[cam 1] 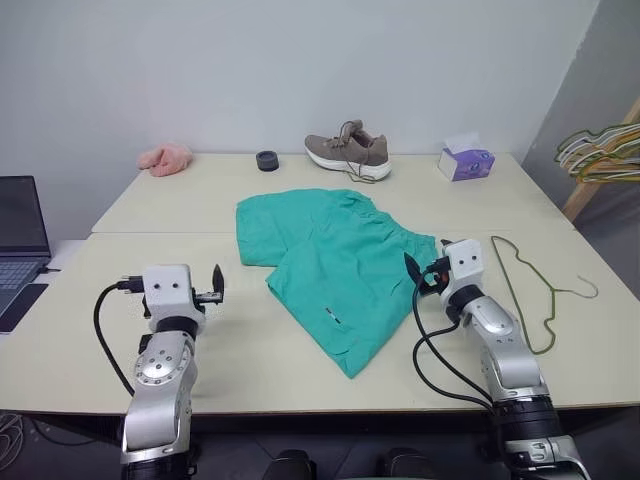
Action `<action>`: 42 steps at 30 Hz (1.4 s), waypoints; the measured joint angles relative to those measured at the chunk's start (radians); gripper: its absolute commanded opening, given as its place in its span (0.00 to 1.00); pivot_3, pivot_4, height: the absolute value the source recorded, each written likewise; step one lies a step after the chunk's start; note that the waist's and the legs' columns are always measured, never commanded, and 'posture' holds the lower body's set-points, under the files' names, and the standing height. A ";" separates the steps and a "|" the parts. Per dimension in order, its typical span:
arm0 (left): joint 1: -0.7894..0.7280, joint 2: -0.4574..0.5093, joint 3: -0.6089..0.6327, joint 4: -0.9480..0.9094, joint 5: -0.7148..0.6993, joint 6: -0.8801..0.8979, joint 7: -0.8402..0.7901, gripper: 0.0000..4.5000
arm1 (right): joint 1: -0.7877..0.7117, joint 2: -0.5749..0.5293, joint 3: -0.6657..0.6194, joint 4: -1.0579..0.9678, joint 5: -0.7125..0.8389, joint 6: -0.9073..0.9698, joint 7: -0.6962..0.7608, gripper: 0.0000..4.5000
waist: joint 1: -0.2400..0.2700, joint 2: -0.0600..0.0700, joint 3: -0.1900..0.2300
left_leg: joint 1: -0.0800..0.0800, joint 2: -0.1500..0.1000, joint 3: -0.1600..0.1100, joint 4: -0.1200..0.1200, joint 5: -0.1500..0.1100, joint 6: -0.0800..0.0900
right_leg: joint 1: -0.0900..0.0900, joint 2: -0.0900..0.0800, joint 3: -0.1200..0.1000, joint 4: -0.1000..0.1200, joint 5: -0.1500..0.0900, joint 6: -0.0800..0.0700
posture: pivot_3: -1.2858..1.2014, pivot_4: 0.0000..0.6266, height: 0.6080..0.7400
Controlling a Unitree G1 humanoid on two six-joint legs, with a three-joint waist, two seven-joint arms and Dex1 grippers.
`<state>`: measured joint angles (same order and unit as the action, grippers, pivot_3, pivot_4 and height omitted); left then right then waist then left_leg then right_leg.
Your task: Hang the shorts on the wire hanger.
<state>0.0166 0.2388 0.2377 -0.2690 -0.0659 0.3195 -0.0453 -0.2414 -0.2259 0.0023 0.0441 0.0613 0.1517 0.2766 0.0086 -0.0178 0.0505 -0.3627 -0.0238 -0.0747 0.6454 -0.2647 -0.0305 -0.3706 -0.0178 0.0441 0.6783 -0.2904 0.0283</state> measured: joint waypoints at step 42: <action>-0.160 0.381 -0.652 -0.049 -0.160 0.332 -0.724 0.73 | 0.152 -0.422 0.098 -0.418 0.232 0.253 0.552 1.00 | -0.064 0.001 0.002 | 0.002 0.001 -0.001 0.000 0.000 0.000 | 0.003 0.005 0.000 -0.002 -0.001 -0.001 | 0.48 0.00 1.00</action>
<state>-0.1431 0.6195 -0.4145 -0.3182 -0.2257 0.6514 -0.7689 -0.0892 -0.6481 0.1000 -0.3738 0.2931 0.4052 0.8290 -0.0551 -0.0172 0.0522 -0.3605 -0.0225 -0.0754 0.6456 -0.2649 -0.0302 -0.3677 -0.0125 0.0441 0.6762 -0.2919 0.0271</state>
